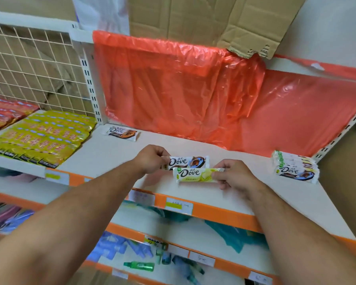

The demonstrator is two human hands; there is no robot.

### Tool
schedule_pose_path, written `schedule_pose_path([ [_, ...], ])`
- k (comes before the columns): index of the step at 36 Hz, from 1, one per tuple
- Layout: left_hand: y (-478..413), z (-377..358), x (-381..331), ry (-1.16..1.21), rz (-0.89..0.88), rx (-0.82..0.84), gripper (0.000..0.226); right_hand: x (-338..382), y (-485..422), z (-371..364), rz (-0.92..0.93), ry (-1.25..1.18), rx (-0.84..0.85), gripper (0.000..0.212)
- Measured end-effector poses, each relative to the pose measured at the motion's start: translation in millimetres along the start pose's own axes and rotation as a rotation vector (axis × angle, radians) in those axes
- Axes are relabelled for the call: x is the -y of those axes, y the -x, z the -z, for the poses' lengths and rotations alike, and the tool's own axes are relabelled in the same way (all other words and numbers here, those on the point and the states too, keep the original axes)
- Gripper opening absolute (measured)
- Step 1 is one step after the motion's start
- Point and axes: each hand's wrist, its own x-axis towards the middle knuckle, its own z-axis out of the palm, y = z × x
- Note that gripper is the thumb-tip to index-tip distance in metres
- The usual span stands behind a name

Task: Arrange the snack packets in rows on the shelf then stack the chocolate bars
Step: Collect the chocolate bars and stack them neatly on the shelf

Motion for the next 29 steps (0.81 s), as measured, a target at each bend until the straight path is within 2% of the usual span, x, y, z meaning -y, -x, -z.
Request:
schedule_pose_path([
  [12,11,124,66,-0.075,-0.001,-0.089,0.019,62,-21,-124,0.03,0.001,0.058,0.012],
  [23,-26,168,83,-0.148,-0.005,-0.159,0.02,94,-81,-163,0.067,0.068,0.127,0.015],
  [29,-42,195,87,-0.229,0.009,-0.181,0.011,109,-111,-182,0.108,0.103,0.172,0.016],
])
